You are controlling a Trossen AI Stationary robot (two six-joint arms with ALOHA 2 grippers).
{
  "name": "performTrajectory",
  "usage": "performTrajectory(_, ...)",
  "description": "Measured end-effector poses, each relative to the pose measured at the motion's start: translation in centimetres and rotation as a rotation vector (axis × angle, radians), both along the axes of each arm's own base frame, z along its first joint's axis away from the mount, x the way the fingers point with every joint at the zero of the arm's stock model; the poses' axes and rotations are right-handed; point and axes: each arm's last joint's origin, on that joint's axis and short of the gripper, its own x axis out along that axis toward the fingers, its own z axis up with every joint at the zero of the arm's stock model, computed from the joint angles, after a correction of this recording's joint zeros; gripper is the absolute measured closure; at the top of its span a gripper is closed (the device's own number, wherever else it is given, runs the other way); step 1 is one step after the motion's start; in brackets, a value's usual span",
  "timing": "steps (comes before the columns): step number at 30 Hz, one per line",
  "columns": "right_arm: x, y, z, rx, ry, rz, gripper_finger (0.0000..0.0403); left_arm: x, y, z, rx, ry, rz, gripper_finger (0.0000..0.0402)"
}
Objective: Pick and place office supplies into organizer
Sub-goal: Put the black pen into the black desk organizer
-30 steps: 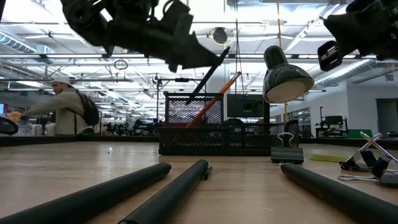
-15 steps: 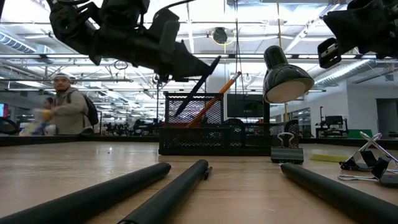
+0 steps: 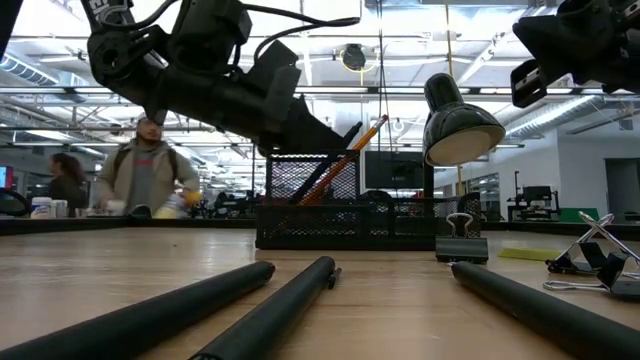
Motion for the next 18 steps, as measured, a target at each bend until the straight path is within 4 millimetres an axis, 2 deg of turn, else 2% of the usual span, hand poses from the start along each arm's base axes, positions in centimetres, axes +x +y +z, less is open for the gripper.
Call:
performTrajectory(9,0.0,0.0,-0.01,-0.011,-0.001,-0.002,0.0383,-0.01,0.02,-0.05,0.006,0.006,-0.003,0.0358)
performTrajectory(18,0.03,0.01,-0.15,-0.013,0.013,0.0,0.0383,-0.01,0.0,-0.05,-0.003,0.007,-0.008,0.0282)
